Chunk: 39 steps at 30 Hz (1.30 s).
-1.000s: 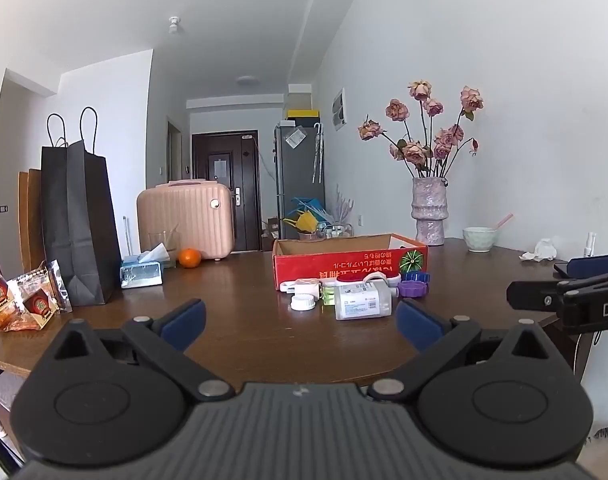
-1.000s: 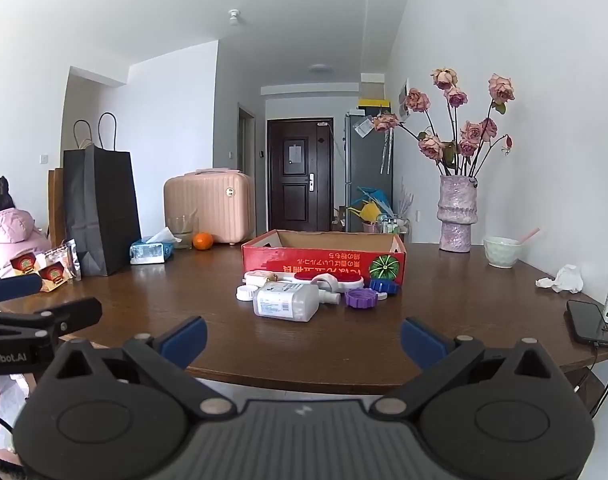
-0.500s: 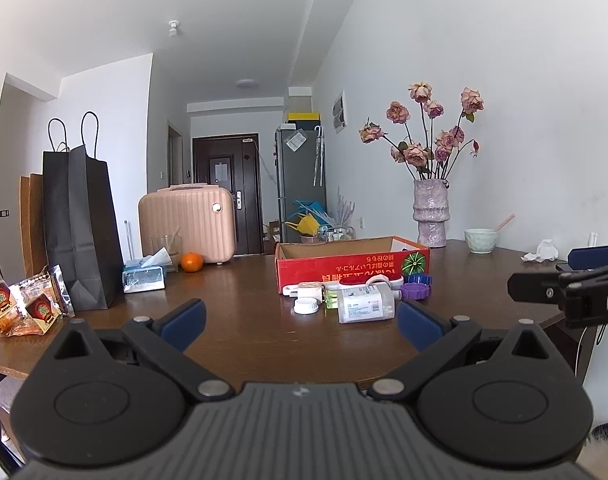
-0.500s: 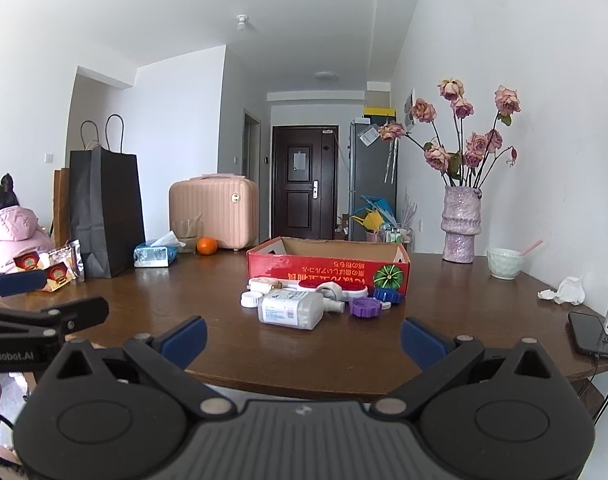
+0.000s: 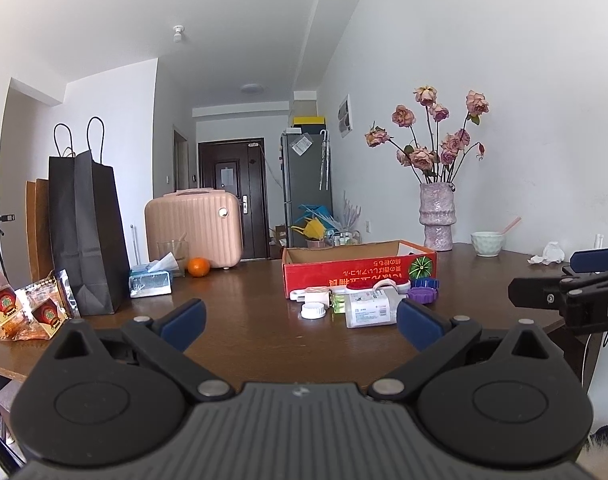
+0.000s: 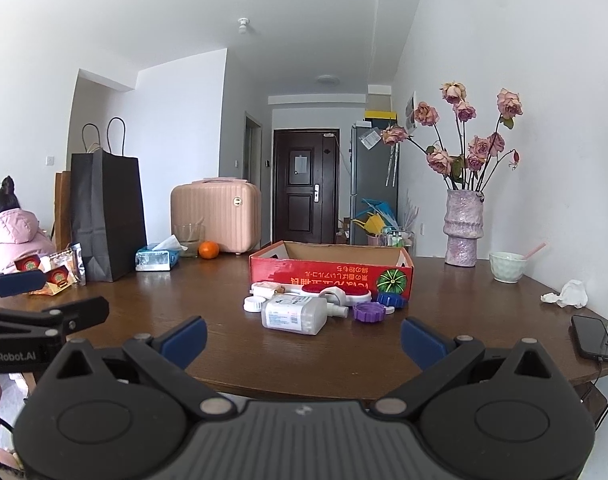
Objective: Organize rigid objects
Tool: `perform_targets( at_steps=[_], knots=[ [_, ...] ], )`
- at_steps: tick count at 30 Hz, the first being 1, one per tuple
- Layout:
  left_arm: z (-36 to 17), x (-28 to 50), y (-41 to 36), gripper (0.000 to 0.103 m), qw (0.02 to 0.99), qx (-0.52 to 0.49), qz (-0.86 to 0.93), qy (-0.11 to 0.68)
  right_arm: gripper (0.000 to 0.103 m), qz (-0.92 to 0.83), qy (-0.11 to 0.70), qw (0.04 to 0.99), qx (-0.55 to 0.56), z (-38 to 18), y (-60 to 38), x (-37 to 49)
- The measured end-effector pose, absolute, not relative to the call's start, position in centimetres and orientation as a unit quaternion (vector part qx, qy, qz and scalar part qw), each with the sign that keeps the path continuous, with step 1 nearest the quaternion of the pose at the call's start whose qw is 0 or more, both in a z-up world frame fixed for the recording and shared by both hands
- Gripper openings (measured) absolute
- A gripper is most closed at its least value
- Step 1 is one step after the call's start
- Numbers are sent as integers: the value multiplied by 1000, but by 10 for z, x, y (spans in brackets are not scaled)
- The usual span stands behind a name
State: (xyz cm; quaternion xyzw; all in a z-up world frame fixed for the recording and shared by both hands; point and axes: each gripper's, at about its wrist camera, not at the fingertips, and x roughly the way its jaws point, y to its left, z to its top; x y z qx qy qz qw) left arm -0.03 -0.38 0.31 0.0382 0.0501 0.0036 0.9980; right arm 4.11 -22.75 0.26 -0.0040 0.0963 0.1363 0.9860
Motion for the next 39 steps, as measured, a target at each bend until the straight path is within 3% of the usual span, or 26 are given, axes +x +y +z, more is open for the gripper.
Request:
perform_targets(
  at_steps=[39],
  knots=[
    [2, 5, -10, 103, 998, 42, -3, 47, 103, 137, 98, 986, -20, -1, -225, 43]
  ],
)
